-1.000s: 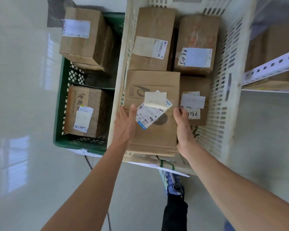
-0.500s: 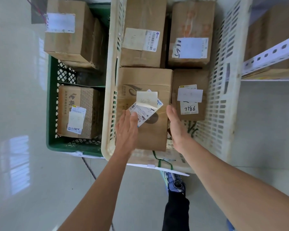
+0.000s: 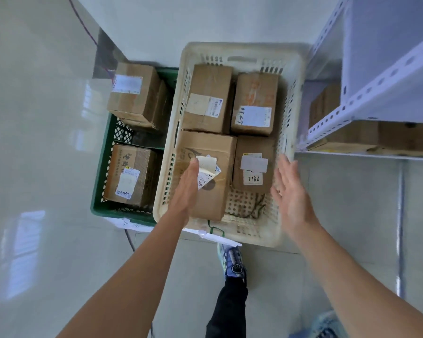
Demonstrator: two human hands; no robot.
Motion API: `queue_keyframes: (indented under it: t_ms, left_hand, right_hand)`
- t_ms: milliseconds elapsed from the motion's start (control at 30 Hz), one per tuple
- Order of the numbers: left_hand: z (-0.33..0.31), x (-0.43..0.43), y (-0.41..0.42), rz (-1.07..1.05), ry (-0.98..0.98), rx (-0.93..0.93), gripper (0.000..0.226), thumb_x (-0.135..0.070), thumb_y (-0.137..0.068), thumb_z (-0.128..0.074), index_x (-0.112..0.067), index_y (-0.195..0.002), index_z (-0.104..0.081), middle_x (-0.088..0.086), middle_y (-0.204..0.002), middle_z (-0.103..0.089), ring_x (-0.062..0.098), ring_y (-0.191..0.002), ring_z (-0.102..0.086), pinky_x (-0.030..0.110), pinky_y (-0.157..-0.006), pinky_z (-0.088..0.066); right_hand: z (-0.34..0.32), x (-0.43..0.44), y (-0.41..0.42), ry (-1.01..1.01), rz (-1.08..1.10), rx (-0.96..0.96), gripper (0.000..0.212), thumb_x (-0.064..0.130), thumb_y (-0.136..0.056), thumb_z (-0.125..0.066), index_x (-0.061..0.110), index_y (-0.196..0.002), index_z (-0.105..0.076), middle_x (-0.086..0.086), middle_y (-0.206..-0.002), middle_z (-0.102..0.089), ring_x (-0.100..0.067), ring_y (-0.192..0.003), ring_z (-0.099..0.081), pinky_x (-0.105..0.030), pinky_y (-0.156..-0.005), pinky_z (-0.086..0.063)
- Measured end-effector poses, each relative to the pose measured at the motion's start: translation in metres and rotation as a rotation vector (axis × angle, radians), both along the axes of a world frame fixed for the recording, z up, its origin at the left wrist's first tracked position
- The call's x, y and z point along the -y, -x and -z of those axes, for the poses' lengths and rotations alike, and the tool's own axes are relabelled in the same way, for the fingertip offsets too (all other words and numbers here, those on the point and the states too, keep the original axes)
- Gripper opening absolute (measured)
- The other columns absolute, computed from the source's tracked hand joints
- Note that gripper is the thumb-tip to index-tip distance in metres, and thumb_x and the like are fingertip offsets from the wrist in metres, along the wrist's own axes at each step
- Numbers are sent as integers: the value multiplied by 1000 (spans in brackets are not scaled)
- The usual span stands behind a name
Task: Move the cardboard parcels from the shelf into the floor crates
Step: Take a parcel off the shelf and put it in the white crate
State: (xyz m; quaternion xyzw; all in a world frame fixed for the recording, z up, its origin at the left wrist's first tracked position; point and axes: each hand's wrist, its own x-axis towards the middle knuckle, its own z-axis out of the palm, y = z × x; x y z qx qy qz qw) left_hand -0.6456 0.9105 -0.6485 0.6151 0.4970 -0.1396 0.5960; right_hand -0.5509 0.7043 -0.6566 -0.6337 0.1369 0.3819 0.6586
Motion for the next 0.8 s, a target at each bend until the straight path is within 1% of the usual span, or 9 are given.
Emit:
queue_keyframes:
  t_ms: [100,133,200,233,367,500,667,733,800]
  left_hand:
    - [-73,45,-14,-41,57,115,72,-75,-107,-23,-35,-162,-46,1,-165,-49,19,-146,-52,60,-129,-27]
    - [-99,62,-17,-22,53,155,68,-75,-107,-22,-42,-162,-44,-7,-167,-48,15,-150,-48,56,-128,-32]
    - [-148,97,-22,23,48,243,62,-79,-103,-23,-54,-151,-52,-29,-140,-64,-8,-132,-57,41,-119,-42]
    - [-172,116,-22,31,40,275,66,-81,-100,-24,-51,-152,-51,-33,-131,-64,-12,-124,-57,39,-116,-42]
    - [-249,190,-25,57,28,354,82,-76,-102,-21,-29,-168,-35,-4,-172,-39,14,-155,-39,52,-127,-32]
    - [-311,268,-24,101,18,425,93,-87,-97,-23,-27,-166,-37,-8,-169,-41,8,-146,-44,46,-119,-38]
    - [-364,360,-32,123,64,488,77,-72,-103,-20,-30,-163,-43,-8,-166,-45,14,-153,-41,56,-128,-31]
    - [-381,396,-39,129,77,477,74,-67,-108,-20,-26,-167,-38,-7,-170,-42,11,-148,-43,55,-128,-31]
    - [-393,429,-43,138,99,490,70,-63,-110,-22,-27,-168,-35,-8,-169,-42,10,-142,-46,56,-127,-32]
  right_hand:
    - [-65,45,-3,-30,13,66,77,72,-96,-30,39,-165,-27,26,-169,-28,3,-155,-27,-34,-128,-20]
    - [-87,62,-3,-32,23,85,78,73,-95,-31,40,-165,-28,27,-168,-30,4,-154,-28,-33,-126,-22]
    - [-131,99,-4,-33,47,127,81,75,-92,-33,39,-165,-28,26,-169,-30,4,-153,-30,-33,-126,-23]
    - [-153,118,-3,-35,61,142,83,76,-91,-33,38,-165,-27,24,-170,-28,3,-154,-30,-34,-127,-22]
    - [-232,196,-2,-66,120,205,96,87,-82,-38,41,-165,-25,25,-168,-27,1,-154,-28,-34,-127,-21]
    - [-294,284,1,-84,168,291,76,72,-95,-28,40,-165,-25,30,-163,-29,1,-154,-28,-38,-129,-19]
    - [-356,394,10,-97,227,335,75,78,-96,-31,44,-163,-26,31,-162,-32,5,-153,-30,-34,-127,-21]
    - [-377,435,13,-103,251,342,84,88,-91,-36,45,-163,-27,37,-156,-36,11,-148,-34,-31,-126,-23]
    - [-393,473,16,-104,279,376,104,99,-74,-46,47,-162,-28,42,-152,-39,18,-142,-37,-29,-123,-25]
